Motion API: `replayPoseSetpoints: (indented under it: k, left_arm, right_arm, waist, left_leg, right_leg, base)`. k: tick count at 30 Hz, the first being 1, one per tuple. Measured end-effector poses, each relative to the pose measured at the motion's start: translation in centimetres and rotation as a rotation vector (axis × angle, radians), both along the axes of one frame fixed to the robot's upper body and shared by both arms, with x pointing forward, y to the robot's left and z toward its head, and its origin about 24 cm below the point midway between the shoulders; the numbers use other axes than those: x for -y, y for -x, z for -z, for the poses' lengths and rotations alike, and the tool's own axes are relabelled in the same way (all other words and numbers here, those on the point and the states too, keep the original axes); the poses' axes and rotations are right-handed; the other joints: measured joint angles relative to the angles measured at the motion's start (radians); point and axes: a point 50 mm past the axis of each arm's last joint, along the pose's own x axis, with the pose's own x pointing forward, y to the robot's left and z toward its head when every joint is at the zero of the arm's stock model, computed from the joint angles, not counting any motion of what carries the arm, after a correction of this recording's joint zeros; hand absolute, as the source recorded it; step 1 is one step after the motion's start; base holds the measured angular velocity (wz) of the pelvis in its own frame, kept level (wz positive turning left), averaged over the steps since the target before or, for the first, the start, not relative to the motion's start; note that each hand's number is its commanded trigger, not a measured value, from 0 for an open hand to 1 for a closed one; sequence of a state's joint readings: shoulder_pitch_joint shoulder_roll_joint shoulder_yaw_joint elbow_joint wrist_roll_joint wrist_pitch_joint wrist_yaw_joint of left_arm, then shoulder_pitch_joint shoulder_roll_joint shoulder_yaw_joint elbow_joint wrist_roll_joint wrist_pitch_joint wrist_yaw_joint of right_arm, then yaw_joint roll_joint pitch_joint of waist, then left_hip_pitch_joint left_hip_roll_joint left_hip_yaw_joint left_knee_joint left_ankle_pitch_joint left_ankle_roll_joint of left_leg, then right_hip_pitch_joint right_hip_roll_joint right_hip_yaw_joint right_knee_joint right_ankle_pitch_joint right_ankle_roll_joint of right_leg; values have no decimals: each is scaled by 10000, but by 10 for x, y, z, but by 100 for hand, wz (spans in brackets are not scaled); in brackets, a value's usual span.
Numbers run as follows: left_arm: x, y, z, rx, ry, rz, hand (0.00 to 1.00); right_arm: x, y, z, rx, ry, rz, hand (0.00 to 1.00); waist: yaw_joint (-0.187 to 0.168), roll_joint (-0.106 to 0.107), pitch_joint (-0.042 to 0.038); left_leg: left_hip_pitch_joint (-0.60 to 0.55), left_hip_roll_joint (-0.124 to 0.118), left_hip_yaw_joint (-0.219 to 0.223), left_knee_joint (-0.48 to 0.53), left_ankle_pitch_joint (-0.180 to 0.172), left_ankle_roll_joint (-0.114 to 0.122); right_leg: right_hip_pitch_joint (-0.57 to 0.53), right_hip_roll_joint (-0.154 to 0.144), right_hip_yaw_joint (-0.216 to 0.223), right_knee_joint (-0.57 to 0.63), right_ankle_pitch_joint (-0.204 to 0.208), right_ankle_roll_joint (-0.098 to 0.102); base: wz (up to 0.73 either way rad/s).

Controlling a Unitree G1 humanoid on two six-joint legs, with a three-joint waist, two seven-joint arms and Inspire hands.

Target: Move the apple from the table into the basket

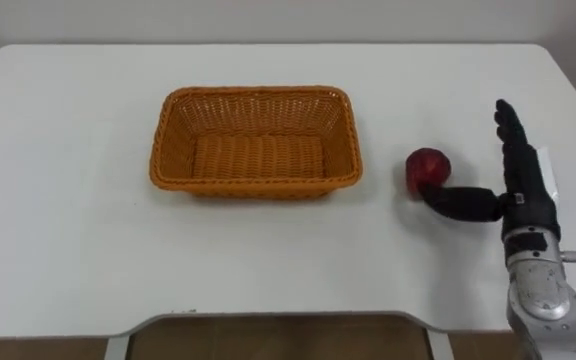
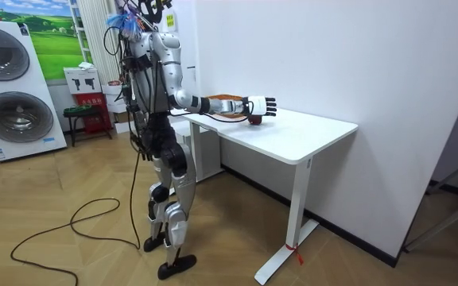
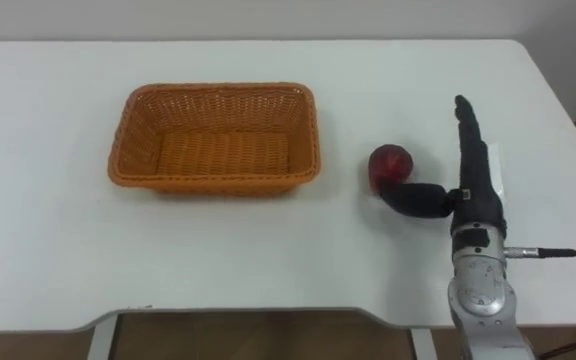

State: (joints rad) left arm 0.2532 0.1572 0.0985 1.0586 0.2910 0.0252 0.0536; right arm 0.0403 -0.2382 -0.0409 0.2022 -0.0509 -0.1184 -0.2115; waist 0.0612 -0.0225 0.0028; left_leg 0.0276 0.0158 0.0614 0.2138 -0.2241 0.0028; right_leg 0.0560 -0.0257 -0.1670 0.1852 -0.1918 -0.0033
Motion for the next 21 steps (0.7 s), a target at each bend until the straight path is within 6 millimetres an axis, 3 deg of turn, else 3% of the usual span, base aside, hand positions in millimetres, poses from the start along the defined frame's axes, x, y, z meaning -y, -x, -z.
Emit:
replayPoseSetpoints:
  k: [10, 16, 21]
  left_arm:
    - [0, 2, 0, -222, 209, 50, 0]
    - [-2, 2, 0, -252, 182, 86, 0]
    - [-6, 4, -1, -291, 80, 86, 0]
  right_arm:
    - [-1, -10, 6, -645, -175, -489, 0]
    - [4, -18, 17, -1212, -769, -528, 0]
    - [11, -19, 19, -1569, -643, -785, 0]
  waist:
    - [8, -152, 58]
    - [-11, -277, 3]
    - [41, -272, 4]
  left_leg:
    - [-85, -89, -221, 136, 26, 44]
    - [-179, -100, -376, 253, 28, 45]
    - [-180, -106, -368, 249, 31, 48]
  right_leg:
    - [145, -99, -360, -8, -2, 4]
    - [136, -96, -401, 3, -2, 4]
    - [160, -95, -399, 6, -2, 4]
  base:
    - [8]
    - [5]
    - [0]
